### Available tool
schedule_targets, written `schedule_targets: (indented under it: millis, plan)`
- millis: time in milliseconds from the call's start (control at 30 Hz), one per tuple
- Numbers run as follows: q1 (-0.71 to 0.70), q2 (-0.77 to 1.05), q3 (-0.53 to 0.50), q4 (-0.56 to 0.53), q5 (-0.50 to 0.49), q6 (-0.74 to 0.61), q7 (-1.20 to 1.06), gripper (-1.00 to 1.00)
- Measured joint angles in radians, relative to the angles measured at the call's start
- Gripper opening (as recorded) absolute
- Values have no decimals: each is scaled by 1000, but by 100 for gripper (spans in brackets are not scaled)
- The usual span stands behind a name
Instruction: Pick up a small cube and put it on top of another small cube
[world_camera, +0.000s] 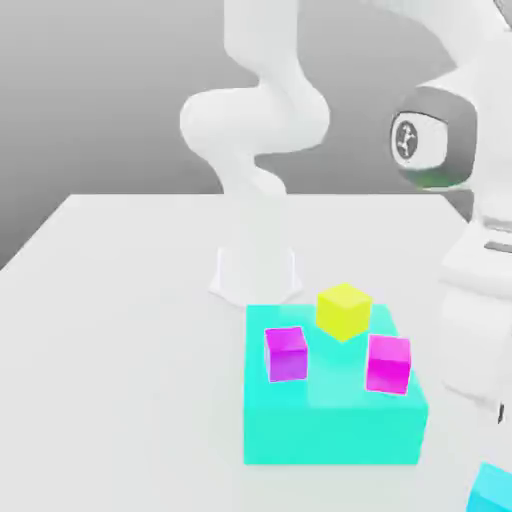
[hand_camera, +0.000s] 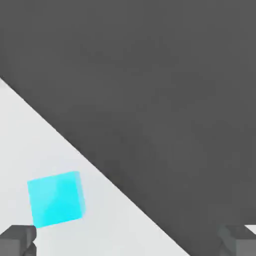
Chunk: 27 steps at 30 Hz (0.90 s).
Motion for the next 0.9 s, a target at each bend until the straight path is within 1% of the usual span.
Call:
schedule_targets:
  millis: [133,233,267,500,633,900]
  plan:
    - [37,147,12,19,-38,39,-23,0]
    - [60,256,-8,41,-66,112,-11,0]
    - [67,288,-16,48,-74,137,-6,-100]
    - [68,294,-18,50,-74,140,-7,-100]
    - [48,174,8,21,-41,49,-29,-100]
    - [-27,-118,-32,-169,27,-47,-15,-100]
